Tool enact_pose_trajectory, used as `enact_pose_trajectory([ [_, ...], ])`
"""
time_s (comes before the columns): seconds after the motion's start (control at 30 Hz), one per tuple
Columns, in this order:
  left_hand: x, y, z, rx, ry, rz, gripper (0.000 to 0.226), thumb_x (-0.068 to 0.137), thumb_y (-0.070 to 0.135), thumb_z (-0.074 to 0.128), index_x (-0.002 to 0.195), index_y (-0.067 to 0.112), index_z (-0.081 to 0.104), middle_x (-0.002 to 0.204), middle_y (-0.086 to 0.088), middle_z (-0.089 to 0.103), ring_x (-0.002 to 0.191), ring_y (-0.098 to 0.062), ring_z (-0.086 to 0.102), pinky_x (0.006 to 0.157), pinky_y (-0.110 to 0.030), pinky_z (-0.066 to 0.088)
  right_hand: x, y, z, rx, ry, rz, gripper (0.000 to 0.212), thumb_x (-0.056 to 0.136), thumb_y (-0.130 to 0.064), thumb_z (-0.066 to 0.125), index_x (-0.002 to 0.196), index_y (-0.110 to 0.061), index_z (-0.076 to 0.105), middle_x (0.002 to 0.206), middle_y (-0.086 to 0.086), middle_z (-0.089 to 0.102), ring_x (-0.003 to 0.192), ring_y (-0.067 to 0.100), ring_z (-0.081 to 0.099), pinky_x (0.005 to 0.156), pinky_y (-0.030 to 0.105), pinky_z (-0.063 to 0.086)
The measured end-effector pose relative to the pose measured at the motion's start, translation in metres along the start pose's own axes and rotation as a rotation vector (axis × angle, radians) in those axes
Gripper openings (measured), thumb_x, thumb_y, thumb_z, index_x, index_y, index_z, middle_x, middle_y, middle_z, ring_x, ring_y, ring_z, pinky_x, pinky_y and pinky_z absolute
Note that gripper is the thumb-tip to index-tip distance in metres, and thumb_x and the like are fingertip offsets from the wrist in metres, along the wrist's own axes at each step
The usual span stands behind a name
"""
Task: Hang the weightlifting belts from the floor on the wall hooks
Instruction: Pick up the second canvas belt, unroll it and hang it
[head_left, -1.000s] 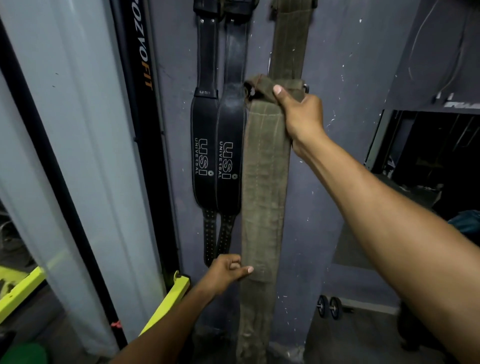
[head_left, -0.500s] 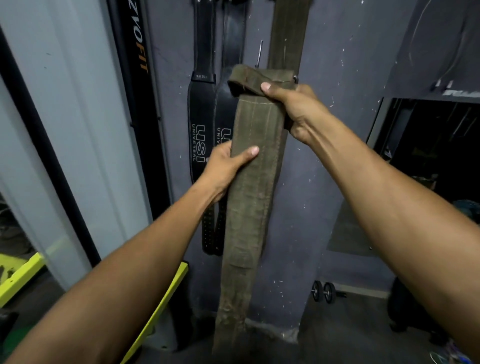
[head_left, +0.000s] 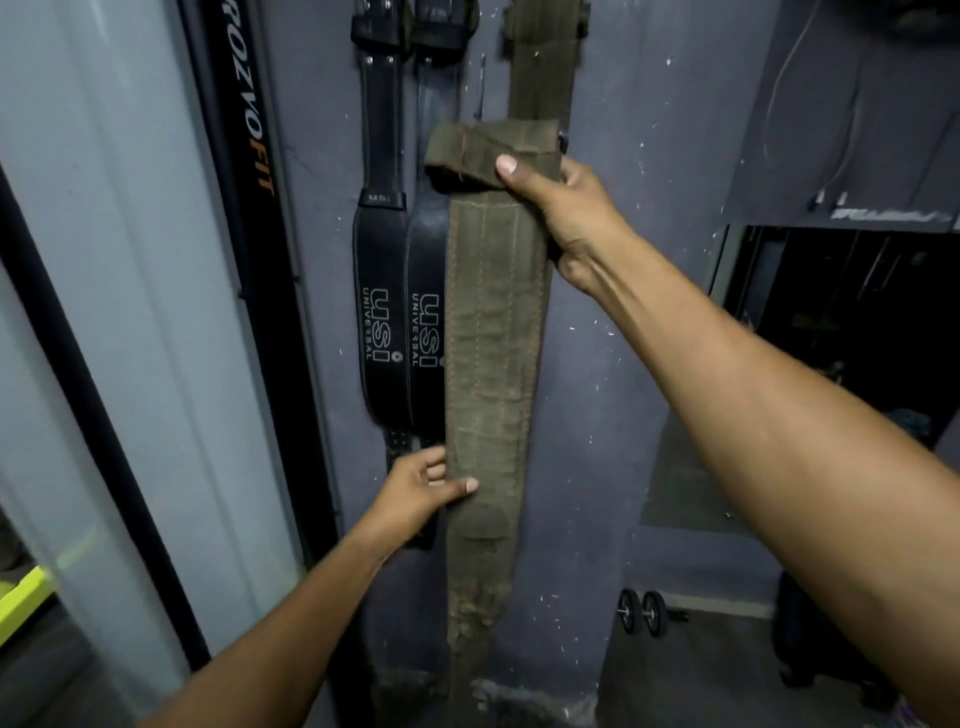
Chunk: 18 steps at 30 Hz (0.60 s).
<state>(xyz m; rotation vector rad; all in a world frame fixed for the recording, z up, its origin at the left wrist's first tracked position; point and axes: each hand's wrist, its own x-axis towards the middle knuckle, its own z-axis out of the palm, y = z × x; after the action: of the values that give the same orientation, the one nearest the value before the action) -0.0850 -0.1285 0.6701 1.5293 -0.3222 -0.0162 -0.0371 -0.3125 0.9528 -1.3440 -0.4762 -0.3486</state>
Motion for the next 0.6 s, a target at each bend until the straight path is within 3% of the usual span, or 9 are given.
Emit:
enact_pose_trajectory([
  [0.13,0.022,0.092,0.009,-0.146,0.042,0.173,0.022,0.096,0.011,0.065,0.117,0.005,0.068,0.114,-0.014,0.076,0.102,-0.02,0.072,0.087,-0.031,0.058,-0.015,0.019,-0.001,-0.112,-0.043,0.023,0.038,0.091,-0.016,0.08,0.126,-0.003,0.071,0.113,0.012,0.079,0.098,0.021,0.077,0.098,0.043,0.061],
  [0.27,0.037,0.163,0.018,-0.282,0.051,0.223,0.031,0.103,0.028,0.054,0.123,0.007,0.067,0.123,-0.016,0.072,0.116,-0.027,0.068,0.1,-0.04,0.055,-0.033,0.039,0.0,-0.175,-0.13,0.044,0.037,0.096,-0.016,0.075,0.13,-0.002,0.069,0.123,0.016,0.076,0.116,0.03,0.074,0.102,0.045,0.059],
  [0.33,0.038,0.178,0.025,-0.251,0.079,0.184,0.037,0.104,0.031,0.054,0.124,0.004,0.067,0.118,-0.016,0.074,0.112,-0.027,0.071,0.093,-0.038,0.058,-0.043,0.048,0.001,-0.162,-0.159,0.059,0.035,0.099,-0.016,0.071,0.131,0.0,0.069,0.125,0.018,0.075,0.119,0.031,0.072,0.104,0.044,0.058],
  [0.43,0.034,0.178,0.035,-0.217,0.131,0.213,0.033,0.104,0.029,0.054,0.118,0.004,0.069,0.11,-0.015,0.077,0.102,-0.025,0.075,0.083,-0.034,0.06,-0.062,0.056,0.002,-0.061,-0.102,0.083,0.032,0.102,-0.019,0.067,0.128,-0.001,0.071,0.12,0.016,0.077,0.113,0.025,0.075,0.095,0.035,0.062],
  [0.6,0.035,0.183,0.039,-0.148,0.119,0.242,0.038,0.104,0.03,0.055,0.113,-0.002,0.071,0.105,-0.017,0.077,0.099,-0.028,0.075,0.085,-0.037,0.061,-0.116,0.096,-0.003,0.21,-0.027,0.075,0.027,0.102,-0.012,0.066,0.128,-0.006,0.067,0.124,0.016,0.076,0.111,0.025,0.074,0.099,0.041,0.06],
])
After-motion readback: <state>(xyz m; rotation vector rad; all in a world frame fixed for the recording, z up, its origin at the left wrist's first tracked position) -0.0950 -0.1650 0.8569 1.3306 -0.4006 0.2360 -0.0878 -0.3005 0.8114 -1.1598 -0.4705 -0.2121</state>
